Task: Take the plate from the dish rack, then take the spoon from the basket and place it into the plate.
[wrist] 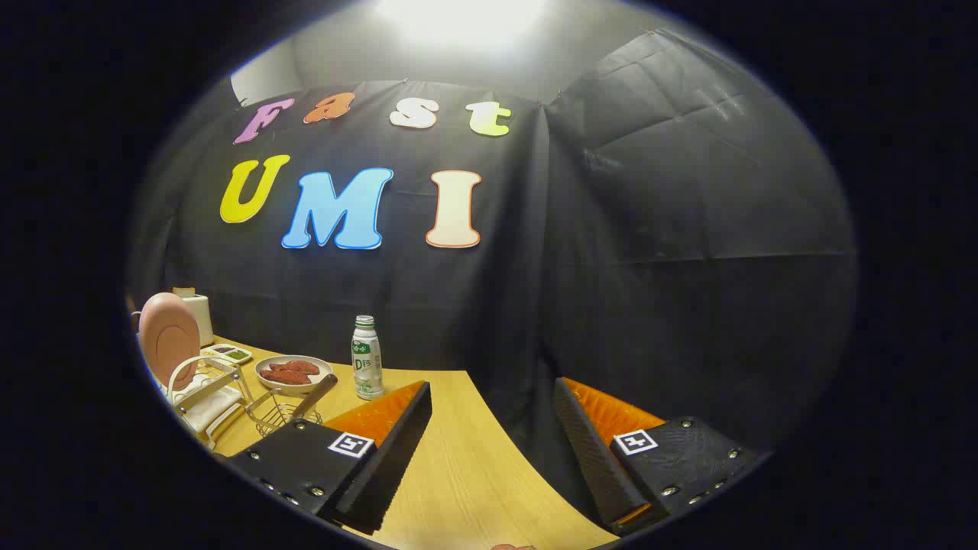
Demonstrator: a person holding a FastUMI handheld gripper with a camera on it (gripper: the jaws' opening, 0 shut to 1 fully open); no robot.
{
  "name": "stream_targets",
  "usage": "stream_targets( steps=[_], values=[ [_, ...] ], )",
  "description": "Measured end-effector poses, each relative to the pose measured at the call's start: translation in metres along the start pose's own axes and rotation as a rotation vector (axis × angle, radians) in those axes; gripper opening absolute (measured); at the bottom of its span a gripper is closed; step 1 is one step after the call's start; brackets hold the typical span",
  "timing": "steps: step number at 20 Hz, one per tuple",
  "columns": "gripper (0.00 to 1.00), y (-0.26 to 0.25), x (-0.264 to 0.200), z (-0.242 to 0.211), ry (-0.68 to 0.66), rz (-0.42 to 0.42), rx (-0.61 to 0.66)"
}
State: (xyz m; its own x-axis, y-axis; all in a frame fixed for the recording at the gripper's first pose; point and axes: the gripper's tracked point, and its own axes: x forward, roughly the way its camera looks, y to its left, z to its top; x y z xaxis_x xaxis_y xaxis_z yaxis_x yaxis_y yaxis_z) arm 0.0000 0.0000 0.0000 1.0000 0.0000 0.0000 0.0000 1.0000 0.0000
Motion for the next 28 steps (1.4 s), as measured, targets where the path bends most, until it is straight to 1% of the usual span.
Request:
stream_targets(
  steps=[3, 5, 9, 13, 15, 19, 23, 28],
  values=[
    [0.98, 0.001, -0.037, 0.016, 0.029, -0.009, -0.006],
    [0.99, 0.013, -0.06, 0.029, 0.042, 0.007, -0.007],
    [0.99, 0.059, -0.096, 0.063, 0.035, 0.091, 0.035],
    [0.99, 0.117, -0.119, 0.097, 0.018, 0.218, 0.099],
    [0.99, 0.143, -0.12, 0.115, 0.004, 0.28, 0.132],
    [0.98, 0.186, -0.115, 0.141, -0.02, 0.37, 0.176],
    [0.98, 0.225, -0.104, 0.149, 0.011, 0.448, 0.181],
    [0.99, 0.287, -0.085, 0.153, 0.095, 0.569, 0.144]
  ],
)
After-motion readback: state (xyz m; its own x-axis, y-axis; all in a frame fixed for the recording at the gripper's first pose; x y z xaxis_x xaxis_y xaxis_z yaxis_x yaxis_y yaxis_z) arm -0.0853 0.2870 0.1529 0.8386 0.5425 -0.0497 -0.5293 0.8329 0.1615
